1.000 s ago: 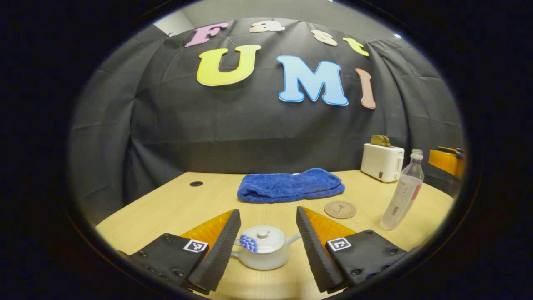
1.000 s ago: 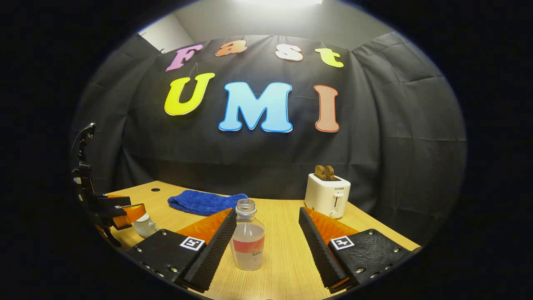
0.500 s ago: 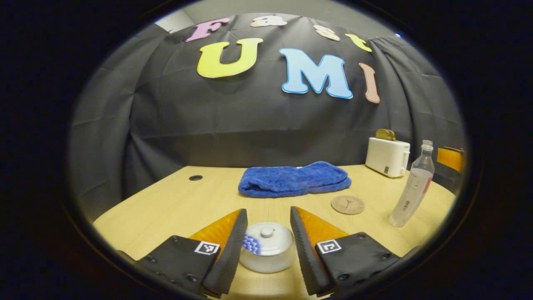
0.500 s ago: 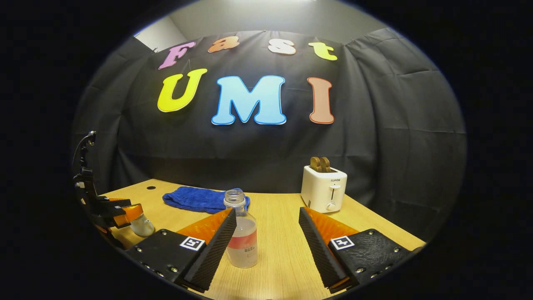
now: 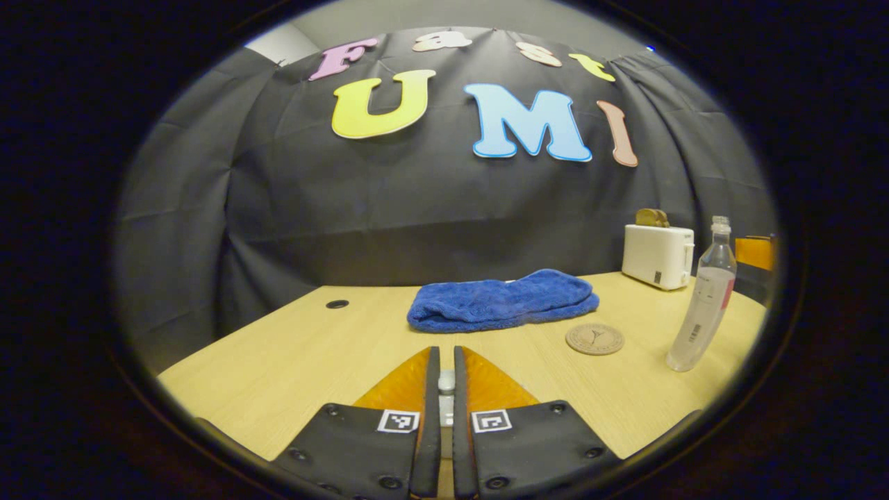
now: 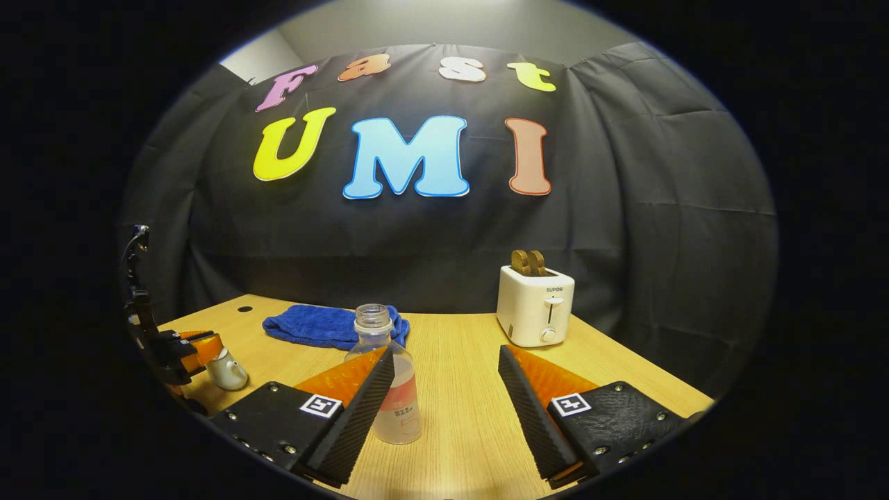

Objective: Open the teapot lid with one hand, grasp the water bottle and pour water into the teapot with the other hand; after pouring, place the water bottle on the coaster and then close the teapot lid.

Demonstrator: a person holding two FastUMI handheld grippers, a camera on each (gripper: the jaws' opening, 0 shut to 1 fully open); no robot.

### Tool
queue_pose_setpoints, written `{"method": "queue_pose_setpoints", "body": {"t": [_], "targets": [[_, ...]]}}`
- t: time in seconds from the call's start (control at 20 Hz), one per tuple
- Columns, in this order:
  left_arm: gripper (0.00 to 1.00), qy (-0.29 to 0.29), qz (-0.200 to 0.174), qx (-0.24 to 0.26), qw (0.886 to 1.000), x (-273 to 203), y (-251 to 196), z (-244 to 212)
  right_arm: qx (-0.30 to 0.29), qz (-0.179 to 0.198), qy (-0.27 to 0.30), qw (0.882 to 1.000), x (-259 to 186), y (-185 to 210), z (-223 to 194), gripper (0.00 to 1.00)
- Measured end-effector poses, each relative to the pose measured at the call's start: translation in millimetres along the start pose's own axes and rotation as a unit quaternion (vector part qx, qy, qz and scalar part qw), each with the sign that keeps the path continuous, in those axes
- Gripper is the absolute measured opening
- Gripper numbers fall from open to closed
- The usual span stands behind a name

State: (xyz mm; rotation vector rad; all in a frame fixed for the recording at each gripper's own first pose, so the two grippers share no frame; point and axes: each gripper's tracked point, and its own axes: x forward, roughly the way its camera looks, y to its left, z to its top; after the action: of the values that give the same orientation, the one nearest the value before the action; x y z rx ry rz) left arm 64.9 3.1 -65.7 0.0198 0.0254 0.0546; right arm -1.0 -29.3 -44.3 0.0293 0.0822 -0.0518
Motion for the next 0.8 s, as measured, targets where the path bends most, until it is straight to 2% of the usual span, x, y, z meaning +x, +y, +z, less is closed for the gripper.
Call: {"method": "queue_pose_setpoints", "body": {"t": [0.1, 0.15, 0.3, 0.5, 0.8], "targets": [[0.14, -0.005, 0.007, -0.002, 1.0, 0.6, 0.8, 0.9, 0.001, 0.001, 0.002, 1.0, 2.3, 0.6, -1.2, 0.94], [0.1, -0.004, 0.01, 0.003, 1.0, 0.1, 0.7, -1.2, 0.002, 0.003, 0.004, 1.0, 3.0, 1.8, -1.7, 0.94], [0.1, -0.005, 0.012, 0.003, 1.0, 0.8, 0.8, 1.0, 0.006, 0.011, 0.007, 1.0, 2.2, 5.5, -4.6, 0.93], [0.1, -0.003, 0.001, -0.009, 1.0, 3.1, 3.4, 6.8, 0.007, 0.046, 0.01, 0.999, -1.5, 24.1, -10.1, 0.93], [0.1, -0.025, -0.006, -0.007, 1.0, -1.5, 12.4, 34.2, -0.008, 0.073, 0.03, 0.997, 6.2, 44.8, -24.4, 0.93]]}}
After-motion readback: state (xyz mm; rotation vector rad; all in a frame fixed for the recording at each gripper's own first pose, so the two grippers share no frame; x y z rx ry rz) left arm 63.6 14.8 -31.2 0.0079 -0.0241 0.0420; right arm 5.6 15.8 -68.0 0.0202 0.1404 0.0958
